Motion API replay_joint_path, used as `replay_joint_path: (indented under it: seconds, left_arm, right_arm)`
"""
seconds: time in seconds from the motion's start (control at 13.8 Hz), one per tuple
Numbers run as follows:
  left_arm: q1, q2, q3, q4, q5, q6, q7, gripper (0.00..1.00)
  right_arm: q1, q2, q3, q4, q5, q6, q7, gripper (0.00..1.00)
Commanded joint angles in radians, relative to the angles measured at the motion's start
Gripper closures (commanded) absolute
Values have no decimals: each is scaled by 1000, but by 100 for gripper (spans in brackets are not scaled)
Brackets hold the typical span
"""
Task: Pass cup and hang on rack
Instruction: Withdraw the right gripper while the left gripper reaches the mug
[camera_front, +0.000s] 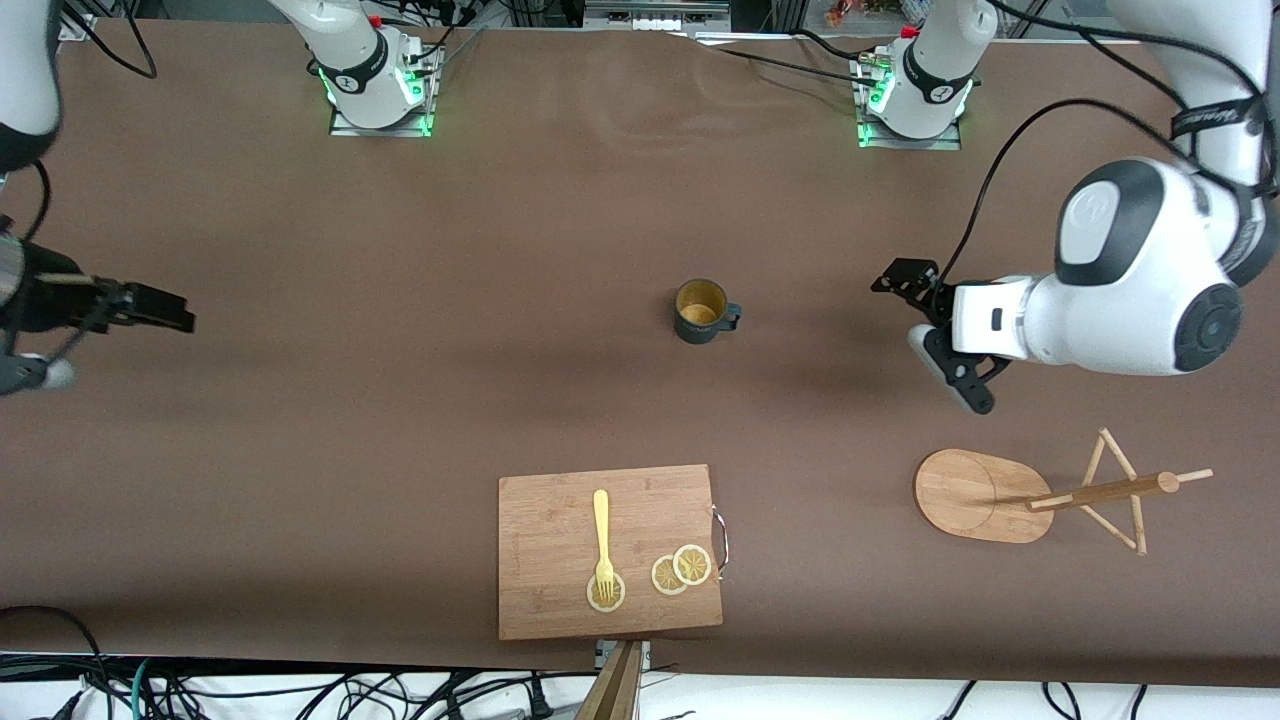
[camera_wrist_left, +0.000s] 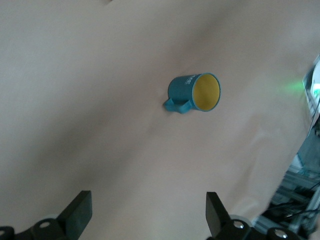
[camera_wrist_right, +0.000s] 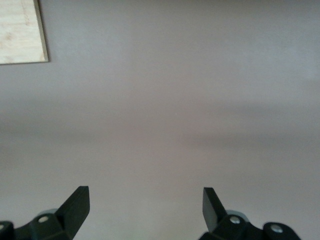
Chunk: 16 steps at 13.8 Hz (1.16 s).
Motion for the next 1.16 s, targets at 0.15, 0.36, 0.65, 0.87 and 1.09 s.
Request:
replay_joint_path:
  seconds: [0.15, 0.36, 0.65, 0.87, 1.09]
  left_arm:
    - [6, -43, -3, -330, -329, 205, 589, 0]
    - [-12, -2, -6, -402, -489, 235, 862, 0]
    - [-21, 137, -46, -425, -676, 240, 1191, 0]
    - [-24, 231, -77, -419, -806, 243, 1372, 0]
    - [-41, 279, -77, -404, -889, 242, 1524, 0]
  right_arm:
    - [-25, -165, -69, -184, -2, 9, -103, 0]
    - [-25, -201, -69, -209, -7, 34, -112, 0]
    - [-27, -247, -71, -210, -2, 40, -115, 0]
    - [-27, -259, -91, -207, 3, 5, -117, 0]
    - [-17, -248, -85, -201, 4, 0, -114, 0]
